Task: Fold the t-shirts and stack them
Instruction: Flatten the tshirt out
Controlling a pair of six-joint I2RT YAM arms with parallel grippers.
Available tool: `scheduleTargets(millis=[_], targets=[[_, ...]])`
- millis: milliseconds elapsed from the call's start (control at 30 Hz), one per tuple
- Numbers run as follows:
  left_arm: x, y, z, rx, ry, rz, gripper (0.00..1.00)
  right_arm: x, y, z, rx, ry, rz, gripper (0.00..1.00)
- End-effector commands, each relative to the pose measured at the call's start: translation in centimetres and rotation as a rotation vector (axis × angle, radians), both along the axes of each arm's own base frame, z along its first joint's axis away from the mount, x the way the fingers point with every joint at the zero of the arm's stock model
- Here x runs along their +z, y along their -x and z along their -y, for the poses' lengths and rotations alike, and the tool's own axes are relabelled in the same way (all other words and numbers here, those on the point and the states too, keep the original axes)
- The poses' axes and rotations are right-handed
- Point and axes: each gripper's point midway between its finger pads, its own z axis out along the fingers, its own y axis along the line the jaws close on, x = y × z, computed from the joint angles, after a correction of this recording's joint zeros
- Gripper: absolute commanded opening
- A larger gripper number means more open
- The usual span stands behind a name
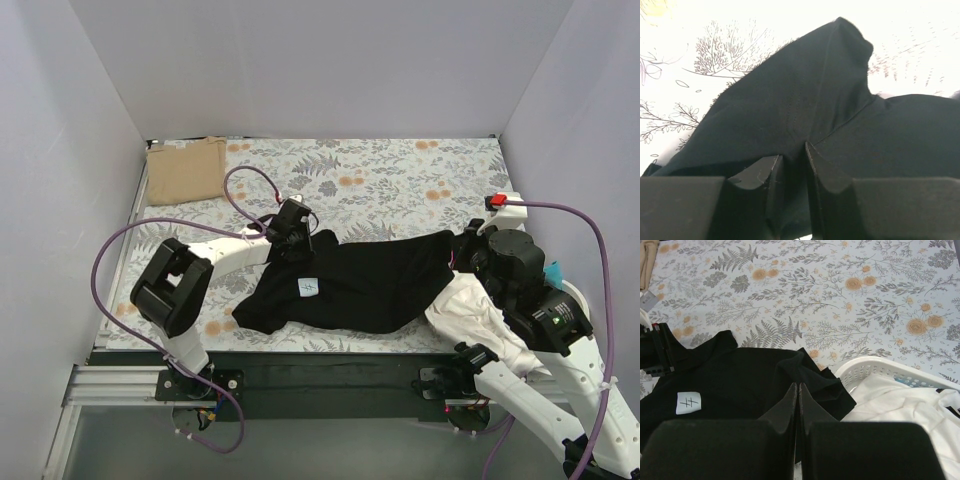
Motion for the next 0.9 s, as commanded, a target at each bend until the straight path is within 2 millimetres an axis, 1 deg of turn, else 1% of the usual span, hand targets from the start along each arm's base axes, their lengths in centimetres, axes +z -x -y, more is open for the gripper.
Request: scheduleTargets(millis=[0, 67, 133, 167, 200, 267, 300, 333, 367, 400, 467, 500, 567, 600, 667, 700, 733, 767, 800, 833, 867], targets=[[1.1, -0.7, 0.8, 0.006, 0.022, 0.026, 0.15, 0.6, -0.2, 0.0, 0.001, -0.007, 0.029, 0.01], [1.0, -0.8, 0.6, 0.014, 0.015, 0.029, 0.0, 0.5, -0.2, 0.0, 0.001, -0.008, 0.028, 0.01], [1.5, -0.9, 0.4, 0.025, 0.017, 0.042, 0.0, 0.5, -0.2, 0.0, 0.001, -0.007, 0.029, 0.01], [1.9, -1.1, -0.1, 0.041, 0.004, 0.062, 0.0, 0.5, -0.2, 0.0, 0.0, -0.005, 0.027, 0.01], [3.2, -1.4, -0.2, 0.051, 0.011, 0.094, 0.0, 0.5, -0.2, 0.0, -0.002, -0.005, 0.027, 0.01], [5.0, -1.8, -0.9, 0.068, -0.004, 0.145, 0.0, 0.5, -0.3, 0.0, -0.002, -0.002, 0.028, 0.01], [6.8, -2.1, -1.8, 0.096, -0.015, 0.193, 0.0, 0.4, -0.3, 0.0, -0.004, 0.0, 0.025, 0.01], [8.2, -2.5, -2.4, 0.108, -0.019, 0.227, 0.0, 0.4, -0.4, 0.0, -0.004, 0.002, 0.023, 0.01], [10.6, -2.7, -3.2, 0.133, -0.008, 0.283, 0.0, 0.4, -0.4, -0.1, 0.001, 0.001, 0.022, 0.01], [11.8, -2.7, -3.7, 0.141, -0.003, 0.307, 0.0, 0.2, -0.4, -0.2, 0.001, 0.0, 0.018, 0.01], [13.5, -2.6, -5.1, 0.159, -0.002, 0.342, 0.0, 0.1, -0.5, -0.3, 0.005, -0.004, 0.01, 0.01], [15.4, -2.3, -5.7, 0.17, 0.02, 0.382, 0.0, -0.1, -0.5, -0.4, 0.004, -0.004, 0.006, 0.01], [16.4, -1.8, -6.7, 0.173, 0.01, 0.4, 0.0, -0.4, -0.7, -0.5, 0.007, -0.001, -0.003, 0.01], [17.6, -1.4, -7.1, 0.18, 0.022, 0.425, 0.0, -0.6, -0.8, -0.6, 0.005, 0.002, -0.006, 0.01], [18.1, -0.8, -8.2, 0.201, 0.005, 0.431, 0.0, -0.8, -1.2, -0.8, 0.006, 0.011, -0.007, 0.01], [19.0, -0.5, -8.8, 0.215, 0.01, 0.454, 0.0, -0.9, -1.4, -0.9, 0.008, 0.014, -0.004, 0.01], [19.4, -0.4, -9.6, 0.24, -0.003, 0.467, 0.0, -1.0, -1.9, -1.1, 0.013, 0.022, -0.004, 0.01], [20.0, -0.2, -10.1, 0.254, -0.006, 0.482, 0.0, -0.9, -2.1, -1.3, 0.017, 0.028, -0.002, 0.01], [21.5, 0.0, -10.6, 0.267, 0.007, 0.517, 0.0, -0.7, -2.4, -1.4, 0.02, 0.033, 0.003, 0.01], [22.2, 0.0, -11.2, 0.284, 0.005, 0.53, 0.0, -0.2, -2.9, -1.7, 0.025, 0.05, 0.006, 0.01], [23.4, 0.1, -11.8, 0.308, 0.004, 0.558, 0.0, 0.6, -3.4, -1.7, 0.019, 0.052, 0.022, 0.01]])
